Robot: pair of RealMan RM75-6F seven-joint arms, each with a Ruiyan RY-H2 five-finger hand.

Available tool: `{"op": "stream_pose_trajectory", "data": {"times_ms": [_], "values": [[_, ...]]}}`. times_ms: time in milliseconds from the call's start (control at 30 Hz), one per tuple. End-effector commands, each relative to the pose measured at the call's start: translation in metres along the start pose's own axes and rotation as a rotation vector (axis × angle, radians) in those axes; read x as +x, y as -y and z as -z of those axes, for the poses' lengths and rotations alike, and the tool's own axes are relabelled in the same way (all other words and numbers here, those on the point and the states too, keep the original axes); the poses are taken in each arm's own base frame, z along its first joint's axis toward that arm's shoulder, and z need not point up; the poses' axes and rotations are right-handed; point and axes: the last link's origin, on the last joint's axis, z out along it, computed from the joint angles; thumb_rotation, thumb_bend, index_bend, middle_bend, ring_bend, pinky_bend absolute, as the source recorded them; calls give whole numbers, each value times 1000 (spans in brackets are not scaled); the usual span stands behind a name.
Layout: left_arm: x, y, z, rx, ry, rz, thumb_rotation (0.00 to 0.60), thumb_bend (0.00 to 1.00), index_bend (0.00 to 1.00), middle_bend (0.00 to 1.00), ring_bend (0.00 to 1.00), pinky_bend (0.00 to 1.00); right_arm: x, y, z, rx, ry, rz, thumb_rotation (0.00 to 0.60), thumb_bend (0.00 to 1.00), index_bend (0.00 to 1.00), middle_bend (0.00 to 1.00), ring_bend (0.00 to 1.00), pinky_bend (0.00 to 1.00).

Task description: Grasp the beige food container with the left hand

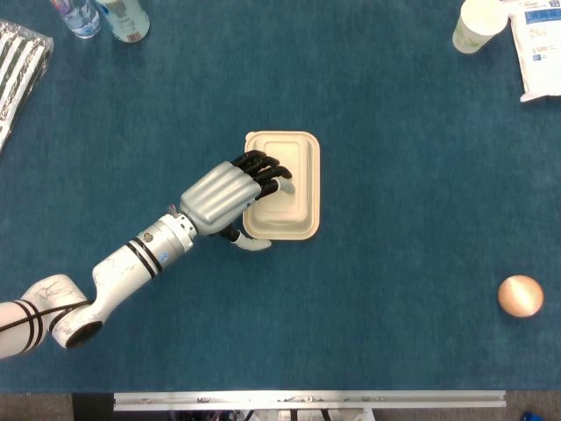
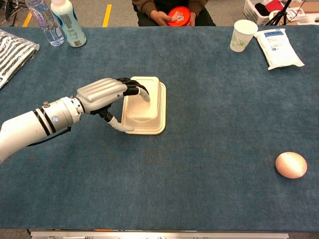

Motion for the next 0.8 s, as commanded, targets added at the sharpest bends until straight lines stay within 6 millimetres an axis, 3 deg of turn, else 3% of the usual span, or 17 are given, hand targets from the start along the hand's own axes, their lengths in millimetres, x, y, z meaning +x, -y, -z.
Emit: {"op": "stream_pose_trajectory", "data": {"times_ms": [33,533,800], "values": [[7,-1,1,-3,-24,18,474,153,251,188,121,115,0,-1,1,-2,-1,1,600,160,250,362,263,255],[-7,2,8,4,37,-36,486,153,251,189,121,115,-1,-1,2,-11,3,3,600,159,251,362,263,255],[12,3,13,10,-56,8,482,153,251,189,121,115,0,-3,3,-18,0,2,600,159,251,362,263,255]]}}
